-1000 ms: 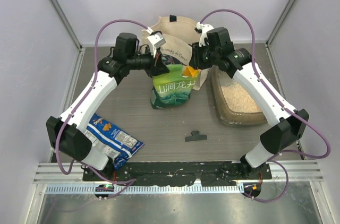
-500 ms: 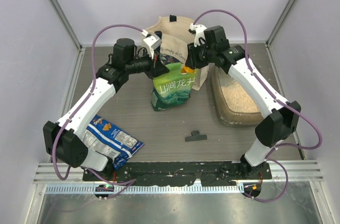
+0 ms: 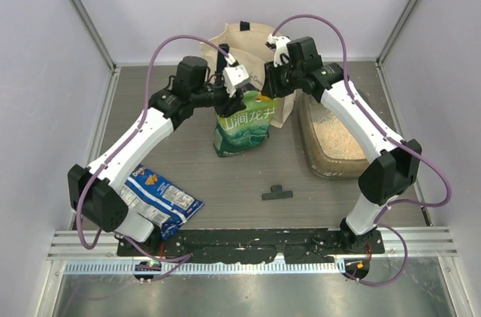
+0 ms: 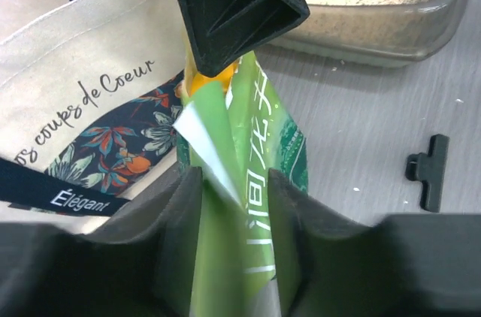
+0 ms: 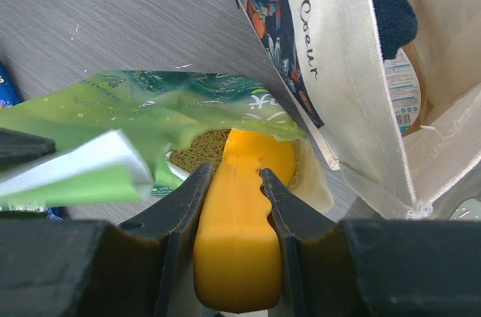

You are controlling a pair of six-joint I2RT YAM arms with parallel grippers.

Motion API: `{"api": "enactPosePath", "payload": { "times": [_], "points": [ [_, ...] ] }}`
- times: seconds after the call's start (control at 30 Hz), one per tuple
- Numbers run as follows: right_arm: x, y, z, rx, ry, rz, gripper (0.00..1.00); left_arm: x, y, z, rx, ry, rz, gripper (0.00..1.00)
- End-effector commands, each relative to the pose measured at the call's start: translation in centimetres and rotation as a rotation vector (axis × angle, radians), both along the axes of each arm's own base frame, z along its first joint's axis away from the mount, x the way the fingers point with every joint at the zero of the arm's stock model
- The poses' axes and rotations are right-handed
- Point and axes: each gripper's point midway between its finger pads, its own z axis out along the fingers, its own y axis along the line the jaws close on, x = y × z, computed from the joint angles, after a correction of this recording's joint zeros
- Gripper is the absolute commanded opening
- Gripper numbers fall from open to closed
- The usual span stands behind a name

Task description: Fill the litter box with clean litter

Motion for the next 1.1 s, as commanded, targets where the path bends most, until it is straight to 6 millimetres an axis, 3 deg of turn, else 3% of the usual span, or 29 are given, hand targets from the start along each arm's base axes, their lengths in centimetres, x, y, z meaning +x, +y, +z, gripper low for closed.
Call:
{"api": "enactPosePath", "payload": {
  "times": [0.0, 0.1, 0.27, 0.43, 0.53, 0.8, 1.0, 1.07],
  "points": [
    [2.0, -3.3, -1.8, -0.127, 0.002, -0.157, 0.01, 2.1, 0.0, 0.5, 0.089, -0.107, -0.013, 0.23],
    [2.5, -4.1, -3.4, -0.157, 0.018, -0.187, 0.01, 1.7, -0.8, 0.5, 0.075, -0.079, -0.060, 0.00],
    [1.8, -4.3, -7.6, -0.173, 0.123, -0.175, 0.01, 2.2, -1.1, 1.8, -0.015, -0.037, 0.028, 0.00],
    [0.3, -4.1, -11.8, -0.085, 0.307, -0.182, 0.01, 4.1, -0.6, 5.5, -0.139, -0.132, 0.161, 0.00],
    [-0.6, -3.2, -12.9, -0.044, 0.359, -0.135, 0.01, 4.7, -0.7, 7.0, -0.199, -0.153, 0.196, 0.00],
    [-2.4, -0.9, -14.0, 0.029, 0.458, 0.021, 0.01, 6.6, -1.5, 8.4, -0.230, -0.210, 0.208, 0.00],
    [-5.2, 2.7, -11.8, 0.240, 0.580, 0.268, 0.01, 7.4, -1.9, 9.1, -0.237, -0.242, 0.196, 0.00],
    [-5.4, 3.0, -11.5, 0.293, 0.606, 0.286, 0.01, 7.5, -1.8, 9.0, -0.232, -0.247, 0.194, 0.00]
  ]
}}
